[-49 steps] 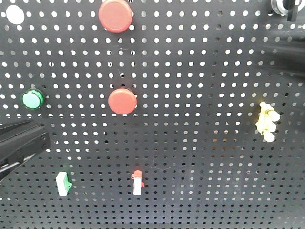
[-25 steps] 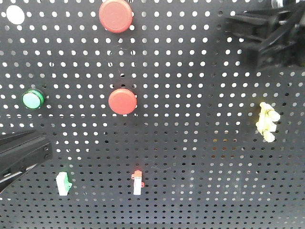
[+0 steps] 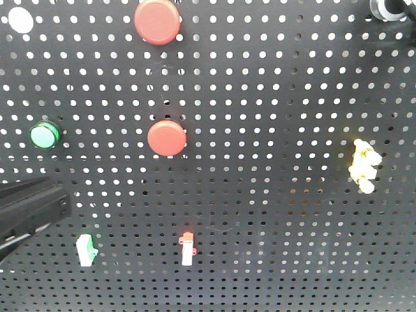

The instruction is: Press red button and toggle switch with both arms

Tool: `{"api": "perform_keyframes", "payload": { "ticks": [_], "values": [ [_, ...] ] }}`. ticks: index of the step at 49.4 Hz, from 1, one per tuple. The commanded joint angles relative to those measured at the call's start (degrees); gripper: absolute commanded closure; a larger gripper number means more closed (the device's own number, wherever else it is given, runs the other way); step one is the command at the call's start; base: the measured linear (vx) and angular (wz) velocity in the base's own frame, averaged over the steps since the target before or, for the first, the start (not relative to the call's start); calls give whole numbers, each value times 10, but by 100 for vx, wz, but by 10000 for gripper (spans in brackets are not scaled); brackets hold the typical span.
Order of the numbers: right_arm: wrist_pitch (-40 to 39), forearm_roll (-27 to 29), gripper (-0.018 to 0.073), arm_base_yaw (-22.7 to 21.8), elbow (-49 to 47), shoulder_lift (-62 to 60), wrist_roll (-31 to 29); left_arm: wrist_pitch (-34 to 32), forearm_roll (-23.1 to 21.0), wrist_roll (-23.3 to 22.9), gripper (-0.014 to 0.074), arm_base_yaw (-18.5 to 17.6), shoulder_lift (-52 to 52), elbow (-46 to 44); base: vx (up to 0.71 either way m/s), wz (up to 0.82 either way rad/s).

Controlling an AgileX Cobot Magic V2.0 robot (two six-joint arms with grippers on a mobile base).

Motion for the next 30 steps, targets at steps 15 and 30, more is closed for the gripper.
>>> {"api": "perform_keyframes", "payload": {
  "ticks": [15,30],
  "values": [
    [-67,-26,562,-4,160,-168,-29,-39,-4,-6,594,6,-83,82,0,0],
    [-75,-25,562,-4,445,-442,-17,-43,-1,-29,594,10,-220,258,0,0]
  ]
}}
